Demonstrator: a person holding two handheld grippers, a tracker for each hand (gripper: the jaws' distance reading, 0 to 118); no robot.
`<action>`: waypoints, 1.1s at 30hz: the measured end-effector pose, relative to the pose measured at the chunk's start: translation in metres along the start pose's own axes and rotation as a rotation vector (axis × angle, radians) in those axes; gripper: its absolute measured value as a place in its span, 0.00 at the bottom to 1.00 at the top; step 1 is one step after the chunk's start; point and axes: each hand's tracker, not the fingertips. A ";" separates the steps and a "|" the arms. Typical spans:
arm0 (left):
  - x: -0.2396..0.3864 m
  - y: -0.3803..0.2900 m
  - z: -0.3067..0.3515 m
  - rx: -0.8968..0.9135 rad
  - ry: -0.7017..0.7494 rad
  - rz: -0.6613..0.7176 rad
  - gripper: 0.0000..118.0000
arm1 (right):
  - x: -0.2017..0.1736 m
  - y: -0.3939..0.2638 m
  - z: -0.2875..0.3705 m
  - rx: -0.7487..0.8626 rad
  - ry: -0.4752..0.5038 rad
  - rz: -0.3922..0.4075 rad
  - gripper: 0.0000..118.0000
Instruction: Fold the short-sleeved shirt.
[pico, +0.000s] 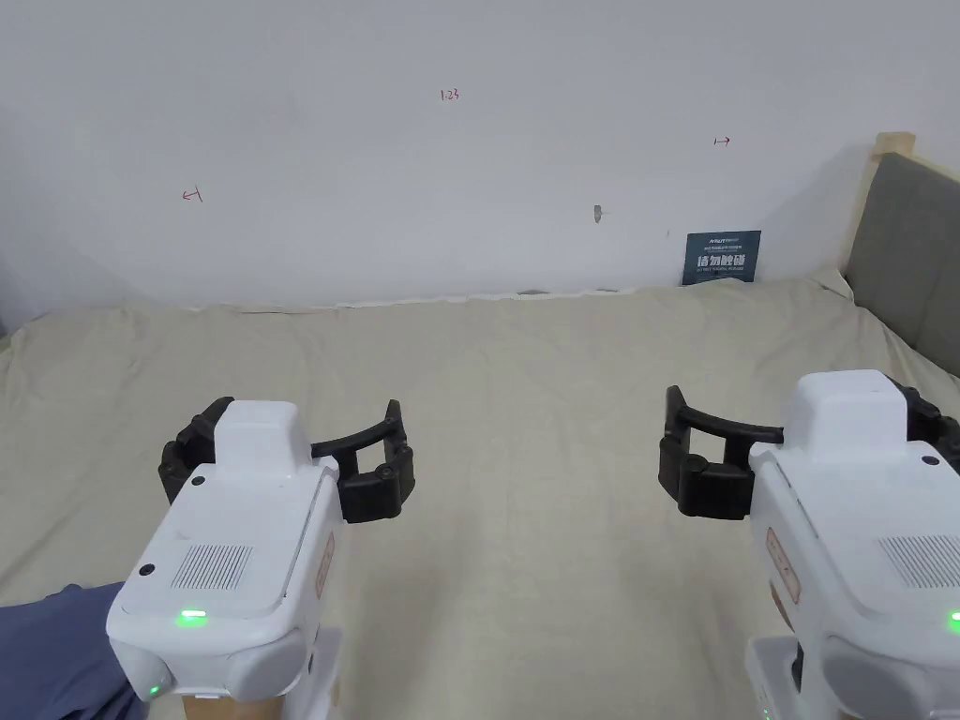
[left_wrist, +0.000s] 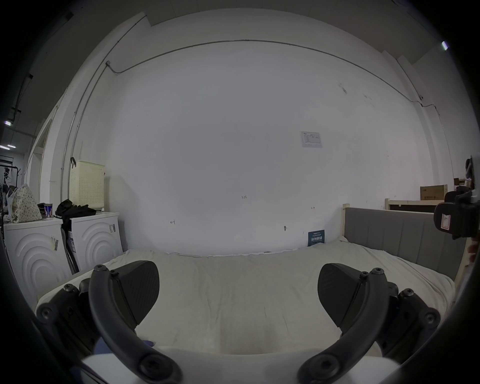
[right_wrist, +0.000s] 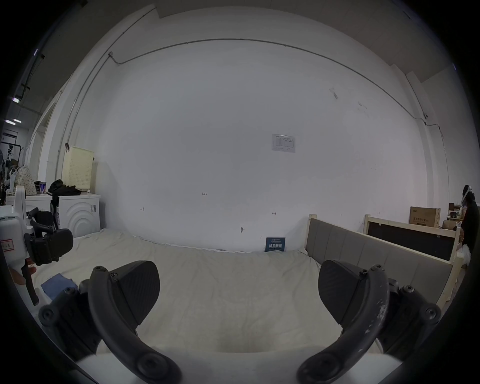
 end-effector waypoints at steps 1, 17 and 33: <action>0.000 0.001 0.000 0.001 0.001 0.000 1.00 | 0.000 0.000 0.000 -0.002 0.002 0.000 1.00; 0.004 0.005 0.005 0.006 -0.005 -0.007 1.00 | 0.000 0.002 0.004 -0.001 0.000 0.003 1.00; 0.001 0.001 0.006 0.015 -0.001 -0.007 1.00 | 0.001 0.001 0.005 0.000 -0.005 0.005 1.00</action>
